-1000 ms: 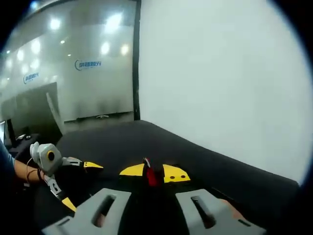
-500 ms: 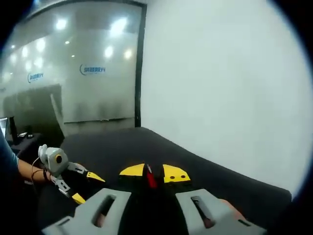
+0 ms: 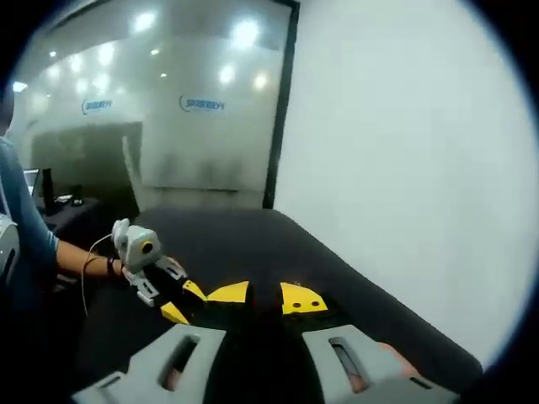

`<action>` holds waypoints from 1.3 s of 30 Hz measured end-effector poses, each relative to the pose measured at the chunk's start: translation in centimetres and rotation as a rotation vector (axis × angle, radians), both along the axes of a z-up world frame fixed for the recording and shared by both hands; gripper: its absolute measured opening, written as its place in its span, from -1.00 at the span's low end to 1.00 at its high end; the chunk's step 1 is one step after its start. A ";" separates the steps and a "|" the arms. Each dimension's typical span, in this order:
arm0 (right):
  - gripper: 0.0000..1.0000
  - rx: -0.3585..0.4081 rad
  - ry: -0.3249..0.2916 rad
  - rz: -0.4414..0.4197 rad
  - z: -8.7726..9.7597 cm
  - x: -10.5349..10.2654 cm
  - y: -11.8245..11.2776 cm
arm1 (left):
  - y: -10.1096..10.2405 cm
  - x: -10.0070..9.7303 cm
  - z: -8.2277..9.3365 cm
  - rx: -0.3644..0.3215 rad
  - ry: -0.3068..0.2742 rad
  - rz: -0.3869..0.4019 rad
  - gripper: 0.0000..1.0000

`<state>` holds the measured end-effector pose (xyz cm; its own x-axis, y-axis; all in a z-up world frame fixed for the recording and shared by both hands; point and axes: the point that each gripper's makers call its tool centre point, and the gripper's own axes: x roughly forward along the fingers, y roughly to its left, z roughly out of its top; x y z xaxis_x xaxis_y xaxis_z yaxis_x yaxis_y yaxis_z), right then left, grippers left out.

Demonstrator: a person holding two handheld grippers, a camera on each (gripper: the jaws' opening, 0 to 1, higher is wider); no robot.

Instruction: Pick up pens and glue sticks and place them into the holder.

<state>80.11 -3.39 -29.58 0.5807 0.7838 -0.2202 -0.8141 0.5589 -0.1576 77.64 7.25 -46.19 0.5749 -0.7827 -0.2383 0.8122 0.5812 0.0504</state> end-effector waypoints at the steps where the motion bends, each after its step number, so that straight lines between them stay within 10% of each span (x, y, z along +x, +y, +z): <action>1: -0.82 -0.005 -0.001 0.010 0.0 -0.3 0.1 | -0.1 -0.2 -0.1 0.012 -0.007 -0.021 -0.41; 6: -0.82 -0.050 -0.005 0.069 -0.3 -1.8 0.6 | -0.8 -0.4 -0.6 0.055 0.035 -0.072 -0.41; 17: -0.82 -0.092 -0.005 0.107 -0.8 -2.5 0.9 | -2.9 -0.1 -1.6 0.418 -0.014 -0.182 -0.52; 39: -0.82 -0.149 0.000 0.149 -1.6 -3.2 1.6 | -2.7 0.0 -2.7 0.523 -0.059 -0.186 -0.87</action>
<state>76.91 -1.83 -31.16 0.4608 0.8197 -0.3402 -0.8861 0.4030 -0.2290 77.60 4.55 -48.93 0.4627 -0.6585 -0.5935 0.8857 0.3140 0.3421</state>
